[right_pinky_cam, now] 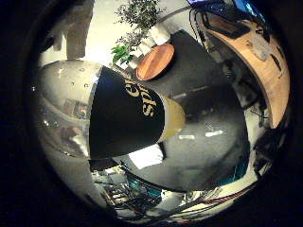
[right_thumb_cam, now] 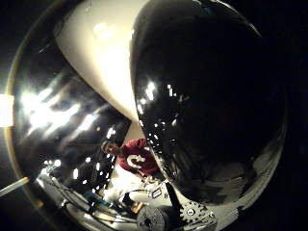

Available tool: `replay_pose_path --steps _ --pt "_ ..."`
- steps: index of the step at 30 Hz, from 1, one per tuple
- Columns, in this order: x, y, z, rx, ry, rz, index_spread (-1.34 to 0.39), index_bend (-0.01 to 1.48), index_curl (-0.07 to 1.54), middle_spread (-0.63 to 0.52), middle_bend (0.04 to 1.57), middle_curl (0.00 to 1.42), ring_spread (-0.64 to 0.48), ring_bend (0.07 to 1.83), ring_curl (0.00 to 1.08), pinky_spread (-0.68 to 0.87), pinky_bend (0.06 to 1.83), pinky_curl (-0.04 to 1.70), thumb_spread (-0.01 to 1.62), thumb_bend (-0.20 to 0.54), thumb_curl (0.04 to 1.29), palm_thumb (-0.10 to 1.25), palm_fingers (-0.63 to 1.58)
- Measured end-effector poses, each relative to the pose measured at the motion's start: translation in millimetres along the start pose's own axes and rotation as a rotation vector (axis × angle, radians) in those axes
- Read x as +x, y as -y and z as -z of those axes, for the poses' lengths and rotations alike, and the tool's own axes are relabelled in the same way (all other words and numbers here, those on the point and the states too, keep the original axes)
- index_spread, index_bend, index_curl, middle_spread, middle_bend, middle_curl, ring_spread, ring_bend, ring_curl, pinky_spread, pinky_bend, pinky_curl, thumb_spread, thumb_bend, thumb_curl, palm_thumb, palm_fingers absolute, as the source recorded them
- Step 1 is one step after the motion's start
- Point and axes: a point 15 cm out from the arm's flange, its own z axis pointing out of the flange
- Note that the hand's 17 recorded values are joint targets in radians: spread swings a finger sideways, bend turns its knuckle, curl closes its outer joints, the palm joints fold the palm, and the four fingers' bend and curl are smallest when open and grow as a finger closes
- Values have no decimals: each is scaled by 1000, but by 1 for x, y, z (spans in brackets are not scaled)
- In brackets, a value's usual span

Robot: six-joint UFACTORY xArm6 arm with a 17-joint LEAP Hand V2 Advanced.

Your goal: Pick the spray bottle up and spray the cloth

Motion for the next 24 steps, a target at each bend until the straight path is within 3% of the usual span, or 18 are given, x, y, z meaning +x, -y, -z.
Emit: replay_pose_path --steps 24 --pt "-92 2 10 -208 -358 150 -278 1026 832 -153 1305 700 -206 1374 646 -289 1062 1053 1247 -13 488 821 1131"
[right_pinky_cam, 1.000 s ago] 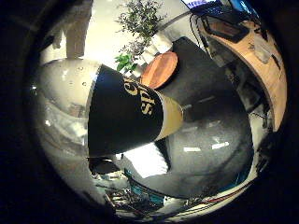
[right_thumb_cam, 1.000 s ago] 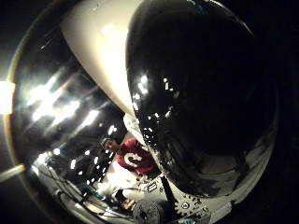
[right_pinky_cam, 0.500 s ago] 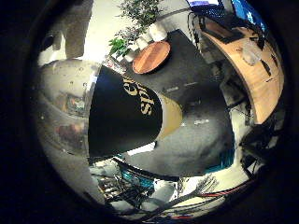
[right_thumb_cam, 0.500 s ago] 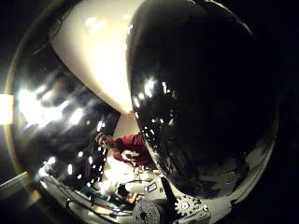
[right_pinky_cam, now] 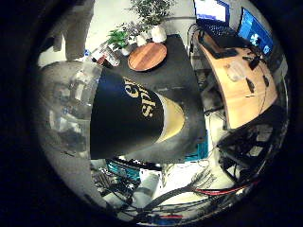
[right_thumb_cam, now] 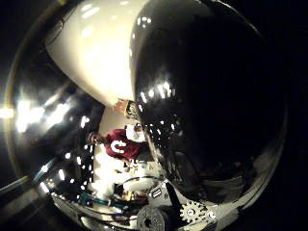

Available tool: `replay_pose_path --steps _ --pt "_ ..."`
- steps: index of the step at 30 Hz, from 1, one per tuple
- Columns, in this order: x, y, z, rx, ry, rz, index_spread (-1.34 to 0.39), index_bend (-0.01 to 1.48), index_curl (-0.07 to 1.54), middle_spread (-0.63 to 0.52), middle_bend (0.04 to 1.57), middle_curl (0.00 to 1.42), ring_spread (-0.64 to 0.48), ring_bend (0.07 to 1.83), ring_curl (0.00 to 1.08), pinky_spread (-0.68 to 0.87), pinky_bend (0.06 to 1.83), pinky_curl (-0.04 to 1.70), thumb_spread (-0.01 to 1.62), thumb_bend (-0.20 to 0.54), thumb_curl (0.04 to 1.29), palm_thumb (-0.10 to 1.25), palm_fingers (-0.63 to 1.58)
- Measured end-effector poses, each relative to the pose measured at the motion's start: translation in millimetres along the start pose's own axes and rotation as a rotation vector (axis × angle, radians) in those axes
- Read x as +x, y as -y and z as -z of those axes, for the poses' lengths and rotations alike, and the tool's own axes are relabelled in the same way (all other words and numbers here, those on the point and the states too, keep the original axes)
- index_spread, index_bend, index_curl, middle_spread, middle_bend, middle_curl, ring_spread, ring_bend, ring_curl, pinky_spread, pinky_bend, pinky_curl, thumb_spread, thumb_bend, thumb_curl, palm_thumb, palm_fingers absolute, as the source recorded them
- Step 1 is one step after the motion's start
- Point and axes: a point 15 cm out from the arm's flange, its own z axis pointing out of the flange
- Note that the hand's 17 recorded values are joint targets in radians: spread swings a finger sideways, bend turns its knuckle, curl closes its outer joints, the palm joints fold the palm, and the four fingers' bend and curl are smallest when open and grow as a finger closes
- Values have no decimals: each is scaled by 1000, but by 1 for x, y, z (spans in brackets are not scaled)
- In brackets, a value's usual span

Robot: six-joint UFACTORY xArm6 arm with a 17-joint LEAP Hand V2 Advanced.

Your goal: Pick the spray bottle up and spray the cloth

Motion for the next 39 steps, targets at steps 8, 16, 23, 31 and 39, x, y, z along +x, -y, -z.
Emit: replay_pose_path --steps 8,16,23,31,39 --pt "-41 20 -5 -42 -76 75 -271 1050 836 -155 1310 714 -212 1379 657 -274 1061 1079 1262 -9 480 828 1121" --pt "-69 37 -29 -74 -164 142 -266 1063 836 -157 1311 725 -217 1375 668 -271 1070 1099 1255 -12 478 837 1119" --pt "-84 49 -71 -123 -260 196 -263 1070 834 -160 1310 734 -218 1373 678 -273 1070 1115 1252 -12 478 838 1116" --pt "-87 56 -131 -199 -330 228 -264 1082 834 -158 1312 742 -216 1375 688 -277 1058 1128 1241 -12 480 846 1113" --pt "-98 63 -166 -200 -336 250 -264 1085 833 -154 1311 750 -216 1373 696 -285 1062 1143 1236 -13 478 849 1110"
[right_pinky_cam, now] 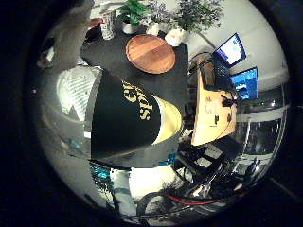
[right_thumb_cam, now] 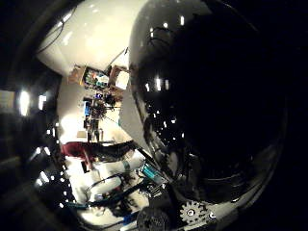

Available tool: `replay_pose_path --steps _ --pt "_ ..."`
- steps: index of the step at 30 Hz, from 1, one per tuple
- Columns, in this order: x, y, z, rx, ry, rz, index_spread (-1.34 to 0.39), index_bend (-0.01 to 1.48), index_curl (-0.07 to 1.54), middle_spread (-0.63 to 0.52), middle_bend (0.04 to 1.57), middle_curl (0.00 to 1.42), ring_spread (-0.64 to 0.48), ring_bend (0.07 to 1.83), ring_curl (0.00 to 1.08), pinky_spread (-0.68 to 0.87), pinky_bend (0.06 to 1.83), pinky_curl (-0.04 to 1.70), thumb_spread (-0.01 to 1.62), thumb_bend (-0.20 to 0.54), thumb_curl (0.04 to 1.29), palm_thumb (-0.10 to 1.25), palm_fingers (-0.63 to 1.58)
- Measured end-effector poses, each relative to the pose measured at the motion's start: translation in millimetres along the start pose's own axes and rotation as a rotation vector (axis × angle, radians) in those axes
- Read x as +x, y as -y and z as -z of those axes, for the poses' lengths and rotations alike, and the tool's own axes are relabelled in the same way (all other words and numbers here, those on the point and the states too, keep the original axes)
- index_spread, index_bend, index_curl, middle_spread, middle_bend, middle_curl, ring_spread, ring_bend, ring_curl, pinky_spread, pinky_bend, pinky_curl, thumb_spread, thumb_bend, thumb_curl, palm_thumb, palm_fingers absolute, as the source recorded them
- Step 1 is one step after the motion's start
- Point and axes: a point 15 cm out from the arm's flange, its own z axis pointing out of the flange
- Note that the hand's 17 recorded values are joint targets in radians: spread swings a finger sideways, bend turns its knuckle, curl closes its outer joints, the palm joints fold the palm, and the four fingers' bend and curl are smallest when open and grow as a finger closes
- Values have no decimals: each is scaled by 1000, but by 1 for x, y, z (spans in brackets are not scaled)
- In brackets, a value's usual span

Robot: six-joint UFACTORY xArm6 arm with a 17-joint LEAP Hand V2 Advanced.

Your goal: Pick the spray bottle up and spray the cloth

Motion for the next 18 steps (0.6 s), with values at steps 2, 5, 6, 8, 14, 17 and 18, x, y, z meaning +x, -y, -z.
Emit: replay_pose_path --steps 2,5,6,8,14,17,18 --pt "0 3 -2 8 -20 9 -264 1086 833 -153 1311 751 -216 1373 698 -288 1059 1149 1233 -12 480 850 1109" --pt "-4 4 -8 -1 -27 16 -264 1087 833 -153 1310 752 -216 1372 699 -287 1055 1158 1225 -14 482 849 1109" --pt "-5 4 -8 -1 -26 17 -264 1087 832 -152 1310 753 -216 1372 700 -286 1054 1160 1223 -14 483 848 1110" --pt "-4 4 -9 -1 -26 17 -264 1087 832 -152 1309 753 -216 1371 701 -286 1051 1165 1220 -13 484 848 1110" --pt "-1 4 3 18 -33 21 -264 1086 831 -152 1307 755 -216 1369 703 -287 1044 1176 1216 -13 486 851 1111" --pt "0 1 19 38 -39 24 -264 1086 831 -152 1306 756 -217 1368 704 -287 1041 1180 1214 -13 486 852 1112" --pt "0 0 24 44 -41 23 -264 1086 831 -152 1306 756 -217 1367 704 -287 1040 1181 1214 -13 485 852 1112"
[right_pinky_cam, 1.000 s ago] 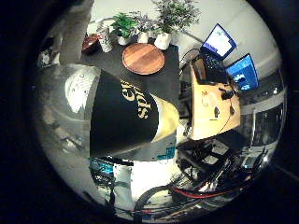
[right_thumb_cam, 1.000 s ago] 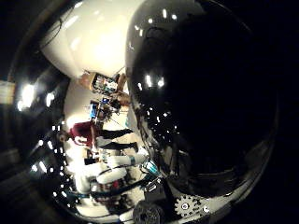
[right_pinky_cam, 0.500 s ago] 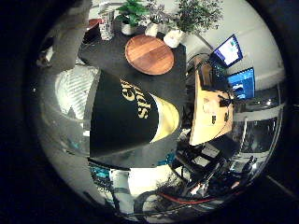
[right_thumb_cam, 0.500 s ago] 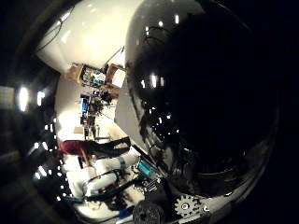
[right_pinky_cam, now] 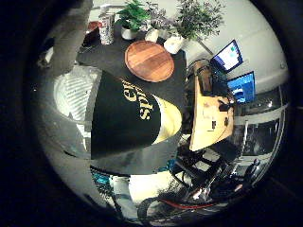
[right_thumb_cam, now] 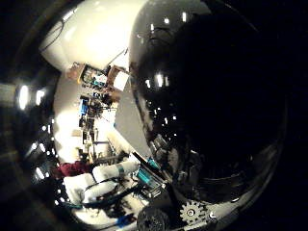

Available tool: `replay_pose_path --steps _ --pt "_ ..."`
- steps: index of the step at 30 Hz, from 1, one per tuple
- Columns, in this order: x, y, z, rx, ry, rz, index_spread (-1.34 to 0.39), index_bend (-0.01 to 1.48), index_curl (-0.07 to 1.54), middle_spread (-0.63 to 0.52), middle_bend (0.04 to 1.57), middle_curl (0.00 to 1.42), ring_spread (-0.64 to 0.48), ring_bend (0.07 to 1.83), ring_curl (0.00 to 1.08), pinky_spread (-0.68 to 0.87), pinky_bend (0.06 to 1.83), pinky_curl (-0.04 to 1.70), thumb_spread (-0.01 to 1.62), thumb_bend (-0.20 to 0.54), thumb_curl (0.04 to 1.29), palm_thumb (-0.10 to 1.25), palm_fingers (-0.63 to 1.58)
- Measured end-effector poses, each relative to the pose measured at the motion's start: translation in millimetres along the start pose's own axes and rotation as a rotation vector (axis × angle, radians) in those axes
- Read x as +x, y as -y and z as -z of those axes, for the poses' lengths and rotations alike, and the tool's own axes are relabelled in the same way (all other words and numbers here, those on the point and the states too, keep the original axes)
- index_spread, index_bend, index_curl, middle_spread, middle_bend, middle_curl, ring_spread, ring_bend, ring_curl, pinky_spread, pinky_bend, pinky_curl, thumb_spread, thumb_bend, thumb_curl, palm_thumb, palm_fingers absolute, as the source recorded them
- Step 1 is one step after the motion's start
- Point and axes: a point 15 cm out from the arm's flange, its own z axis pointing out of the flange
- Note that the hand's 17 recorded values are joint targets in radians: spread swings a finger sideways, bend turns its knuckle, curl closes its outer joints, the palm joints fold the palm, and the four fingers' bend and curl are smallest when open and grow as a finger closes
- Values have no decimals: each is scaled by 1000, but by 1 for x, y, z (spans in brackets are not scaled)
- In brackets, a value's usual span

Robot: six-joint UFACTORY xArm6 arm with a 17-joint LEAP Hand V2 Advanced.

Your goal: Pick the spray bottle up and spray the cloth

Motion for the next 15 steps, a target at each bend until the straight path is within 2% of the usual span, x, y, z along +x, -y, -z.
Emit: replay_pose_path --steps 8,15 --pt "4 -3 13 18 -7 -12 -264 1085 830 -153 1304 758 -217 1365 706 -297 1037 1184 1202 -14 495 846 1113" --pt "7 7 -18 0 -2 -25 -264 1087 830 -153 1305 759 -221 1369 714 -282 1042 1195 1201 -14 501 841 1111"
